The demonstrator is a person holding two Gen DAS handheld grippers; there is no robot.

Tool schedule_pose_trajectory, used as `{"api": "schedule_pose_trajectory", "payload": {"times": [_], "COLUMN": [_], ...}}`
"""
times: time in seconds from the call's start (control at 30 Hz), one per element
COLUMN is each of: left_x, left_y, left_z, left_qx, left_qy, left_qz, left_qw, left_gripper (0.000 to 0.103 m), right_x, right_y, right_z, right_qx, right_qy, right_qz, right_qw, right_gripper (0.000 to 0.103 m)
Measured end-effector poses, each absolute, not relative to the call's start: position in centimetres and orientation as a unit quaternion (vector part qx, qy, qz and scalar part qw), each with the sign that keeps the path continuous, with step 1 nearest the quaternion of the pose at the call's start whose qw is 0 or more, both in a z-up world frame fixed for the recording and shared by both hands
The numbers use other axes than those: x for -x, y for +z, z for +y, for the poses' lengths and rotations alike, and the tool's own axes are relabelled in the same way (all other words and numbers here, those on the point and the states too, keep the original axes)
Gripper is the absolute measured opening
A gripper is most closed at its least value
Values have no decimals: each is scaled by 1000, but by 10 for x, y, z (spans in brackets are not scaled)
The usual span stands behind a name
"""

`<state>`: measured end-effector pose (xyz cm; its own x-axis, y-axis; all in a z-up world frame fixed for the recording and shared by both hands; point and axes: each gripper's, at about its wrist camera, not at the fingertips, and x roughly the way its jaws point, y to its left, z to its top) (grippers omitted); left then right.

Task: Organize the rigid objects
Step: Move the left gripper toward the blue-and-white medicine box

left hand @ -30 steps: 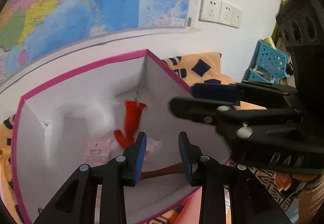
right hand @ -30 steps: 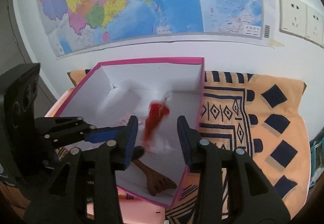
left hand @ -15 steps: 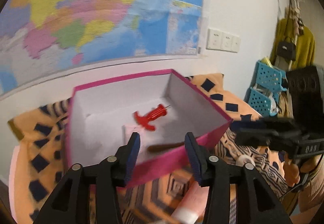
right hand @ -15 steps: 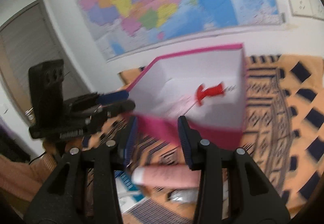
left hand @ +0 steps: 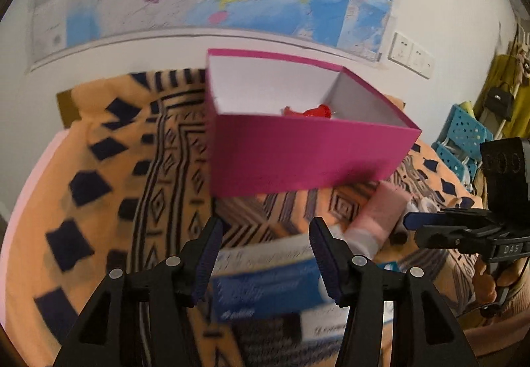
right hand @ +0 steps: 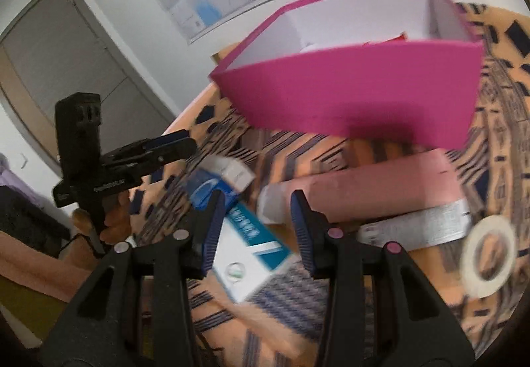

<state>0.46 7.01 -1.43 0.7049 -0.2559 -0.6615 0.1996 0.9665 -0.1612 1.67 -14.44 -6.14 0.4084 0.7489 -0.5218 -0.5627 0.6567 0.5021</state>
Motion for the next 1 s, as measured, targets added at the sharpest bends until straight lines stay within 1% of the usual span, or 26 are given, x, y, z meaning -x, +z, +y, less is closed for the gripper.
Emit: {"api": "schedule_pose_trajectory", "payload": {"times": [0.23,0.4,0.67,0.83,1.0], "left_x": [3,3,5,9,11], "left_y": [-27,-47,-55,-57,-56], "left_z": [97,105,115,113,108], "left_qx": [53,73,137,154,150], "left_qy": [-93,-104,-159,-202,-213], "left_qz": [380,411,419,418,416], "left_qw": [919,903,883,872,871], "left_gripper": [56,56,56,56,56], "right_x": [-16,-17,-25,-28,-29], "right_y": [-65,-71,-77,-78,-80], "right_z": [-108,-92,-81,-79,-80], "right_qx": [-114,-111,-114,-119,-125], "right_qy": [426,433,435,431,427], "right_qz": [378,385,391,394,396], "right_qw": [814,807,803,803,803], "right_gripper": [43,43,43,43,43]}}
